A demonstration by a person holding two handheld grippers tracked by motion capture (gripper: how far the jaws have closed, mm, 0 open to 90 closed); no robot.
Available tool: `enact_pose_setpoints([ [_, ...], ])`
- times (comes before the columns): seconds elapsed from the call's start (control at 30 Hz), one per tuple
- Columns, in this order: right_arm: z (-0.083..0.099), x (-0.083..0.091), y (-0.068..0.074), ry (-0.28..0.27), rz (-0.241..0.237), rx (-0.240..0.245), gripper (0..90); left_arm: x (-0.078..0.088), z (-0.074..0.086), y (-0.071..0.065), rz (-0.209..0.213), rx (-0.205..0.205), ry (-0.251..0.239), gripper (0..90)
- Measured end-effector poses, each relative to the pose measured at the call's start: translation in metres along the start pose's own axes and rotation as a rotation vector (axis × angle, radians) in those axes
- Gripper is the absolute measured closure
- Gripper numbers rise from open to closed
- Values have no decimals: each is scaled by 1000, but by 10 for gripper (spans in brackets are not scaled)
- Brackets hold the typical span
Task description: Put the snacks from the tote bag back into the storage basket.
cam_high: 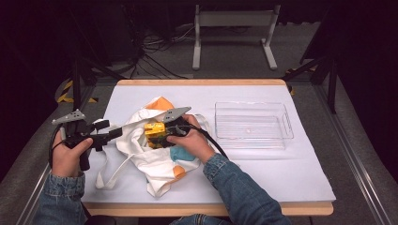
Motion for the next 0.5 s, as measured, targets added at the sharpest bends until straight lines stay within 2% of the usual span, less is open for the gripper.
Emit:
enact_pose_setpoints([
  [0.27,-1,2,0,-9,-7,32,410,2,0,2,-4,6,-2,177],
  [0.37,-2,5,1,-12,-9,57,459,2,1,3,-5,5,0,176],
  [0.5,-4,8,1,-16,2,62,516,0,1,2,0,9,5,174],
])
Point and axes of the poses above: each handheld gripper's, and its own axes: x roughly backward along the jaws, z roughly out of its underside, y roughly to its left, the point moved 6 cm from there along -x, roughly forward along the jaws, and after that the axes turned 8 degrees about z, right-handed, at the moved point
